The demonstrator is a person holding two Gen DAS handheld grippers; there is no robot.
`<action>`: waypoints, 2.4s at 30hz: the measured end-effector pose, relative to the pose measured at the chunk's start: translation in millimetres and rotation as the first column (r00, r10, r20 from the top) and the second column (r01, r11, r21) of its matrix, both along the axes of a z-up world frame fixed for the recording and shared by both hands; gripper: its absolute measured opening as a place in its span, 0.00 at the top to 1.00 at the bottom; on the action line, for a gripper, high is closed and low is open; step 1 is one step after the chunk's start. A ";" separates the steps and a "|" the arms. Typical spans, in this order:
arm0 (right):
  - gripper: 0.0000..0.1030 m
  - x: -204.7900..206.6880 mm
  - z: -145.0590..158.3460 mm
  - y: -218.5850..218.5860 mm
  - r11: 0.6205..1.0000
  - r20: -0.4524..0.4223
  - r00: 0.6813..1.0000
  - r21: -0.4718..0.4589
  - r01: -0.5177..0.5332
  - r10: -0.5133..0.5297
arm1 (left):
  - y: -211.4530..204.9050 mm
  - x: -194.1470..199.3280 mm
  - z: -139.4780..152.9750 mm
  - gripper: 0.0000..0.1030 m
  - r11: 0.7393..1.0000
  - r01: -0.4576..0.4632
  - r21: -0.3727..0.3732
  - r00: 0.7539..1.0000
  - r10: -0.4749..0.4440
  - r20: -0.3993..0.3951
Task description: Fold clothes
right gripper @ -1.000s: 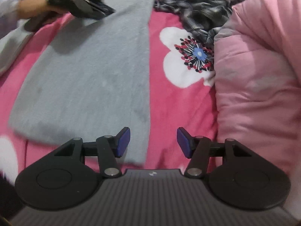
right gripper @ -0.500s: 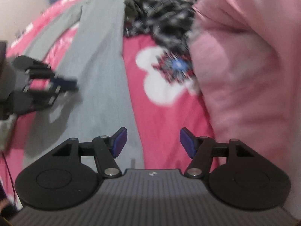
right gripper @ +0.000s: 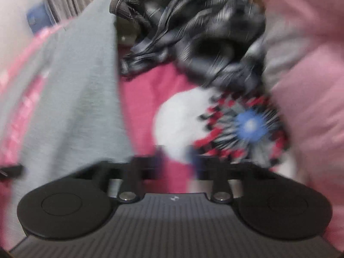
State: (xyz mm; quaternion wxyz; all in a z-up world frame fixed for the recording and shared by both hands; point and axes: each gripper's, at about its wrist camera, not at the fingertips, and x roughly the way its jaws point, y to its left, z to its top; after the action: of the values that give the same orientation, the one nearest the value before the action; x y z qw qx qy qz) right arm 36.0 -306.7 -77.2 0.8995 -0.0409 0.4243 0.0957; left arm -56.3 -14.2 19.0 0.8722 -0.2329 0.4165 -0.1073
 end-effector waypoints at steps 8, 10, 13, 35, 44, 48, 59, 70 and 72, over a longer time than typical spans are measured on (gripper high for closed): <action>0.92 -3.8 7.5 -28.1 0.991 0.030 0.999 0.130 0.030 -0.034 | 19.7 -7.3 -10.5 0.94 0.989 -0.063 -0.133 0.998 0.061 -0.018; 0.90 -5.7 18.0 -46.4 0.955 0.022 0.998 0.293 0.048 -0.057 | 18.6 -10.1 -12.2 0.95 0.989 -0.065 -0.133 0.998 0.065 -0.006; 0.49 -0.3 17.2 -46.7 0.925 -0.048 0.997 0.377 -0.038 0.060 | 22.1 -14.4 -16.8 0.94 0.981 -0.077 -0.176 0.997 0.080 0.011; 0.20 -13.3 8.4 -11.7 1.000 0.050 0.999 -0.016 0.018 -0.017 | 39.0 -57.6 -0.3 0.96 0.971 -0.239 -0.018 0.966 0.240 0.100; 0.24 -19.8 32.2 -52.5 0.987 0.120 0.980 0.030 0.158 -0.161 | -43.9 -108.2 43.2 0.78 0.964 0.222 0.145 0.915 -0.258 0.310; 0.24 -54.6 55.9 -11.5 0.979 0.115 0.976 -0.103 -0.173 0.185 | -91.5 -118.6 14.5 0.78 0.877 0.417 0.239 0.879 -0.456 0.141; 0.23 -105.0 14.8 22.1 0.641 -0.185 0.798 -0.505 -0.578 0.574 | -110.9 -172.0 22.6 0.81 0.761 0.482 0.435 0.849 -0.527 -0.020; 0.13 -83.5 5.8 -14.0 0.725 -0.163 0.882 -0.513 -0.459 0.443 | -118.2 -143.2 50.0 0.88 0.836 0.452 0.310 0.861 -0.500 0.094; 0.13 -81.9 7.9 -19.2 0.736 -0.180 0.892 -0.510 -0.446 0.415 | -137.2 -131.0 26.3 0.89 0.799 0.515 0.311 0.837 -0.547 0.020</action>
State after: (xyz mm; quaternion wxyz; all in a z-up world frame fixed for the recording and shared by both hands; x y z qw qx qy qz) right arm -45.9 -325.9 -69.4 0.7926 -0.3858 0.4370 0.1791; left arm -187.3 -151.3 45.3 0.8529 0.0314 0.4280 -0.2974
